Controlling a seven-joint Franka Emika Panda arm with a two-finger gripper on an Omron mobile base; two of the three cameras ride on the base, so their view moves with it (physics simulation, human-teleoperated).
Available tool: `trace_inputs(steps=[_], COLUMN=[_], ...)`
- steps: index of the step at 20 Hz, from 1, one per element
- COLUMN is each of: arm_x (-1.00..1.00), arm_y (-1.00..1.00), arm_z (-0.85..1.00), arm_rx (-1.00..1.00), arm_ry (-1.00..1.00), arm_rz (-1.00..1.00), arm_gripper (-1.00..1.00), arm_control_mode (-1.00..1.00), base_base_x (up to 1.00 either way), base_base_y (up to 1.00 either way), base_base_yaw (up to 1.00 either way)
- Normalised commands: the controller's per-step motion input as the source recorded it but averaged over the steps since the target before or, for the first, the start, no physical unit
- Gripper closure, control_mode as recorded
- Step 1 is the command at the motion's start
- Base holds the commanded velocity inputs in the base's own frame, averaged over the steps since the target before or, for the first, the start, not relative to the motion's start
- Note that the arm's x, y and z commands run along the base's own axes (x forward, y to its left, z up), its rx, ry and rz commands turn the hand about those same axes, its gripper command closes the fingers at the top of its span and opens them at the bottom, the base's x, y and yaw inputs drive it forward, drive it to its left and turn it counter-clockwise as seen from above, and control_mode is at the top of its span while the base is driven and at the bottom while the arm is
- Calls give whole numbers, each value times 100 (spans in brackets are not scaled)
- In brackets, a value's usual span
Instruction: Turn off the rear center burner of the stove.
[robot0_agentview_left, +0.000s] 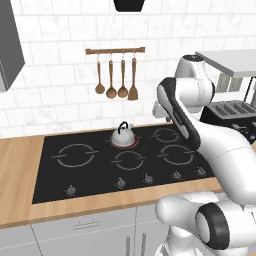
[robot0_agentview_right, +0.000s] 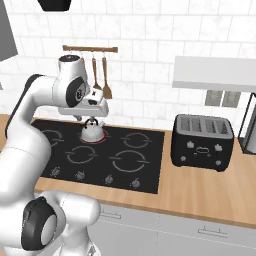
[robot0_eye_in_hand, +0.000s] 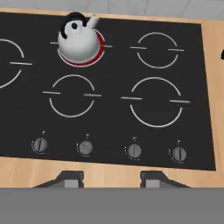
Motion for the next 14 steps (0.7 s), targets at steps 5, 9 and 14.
trace_inputs(steps=[5,9,14], arm_x=[-61,-62,-16], arm_y=[43,84,22], arm_z=[-21,-65,-71], arm_rx=[-9,-18,-4], arm_ry=[-2,3,2], arm_rz=[15,43,50], arm_gripper=[-100,-100,-100], arm_control_mode=[-100,-100,-100], base_base_x=[0,0,0], base_base_y=[0,0,0], base_base_yaw=[0,0,0])
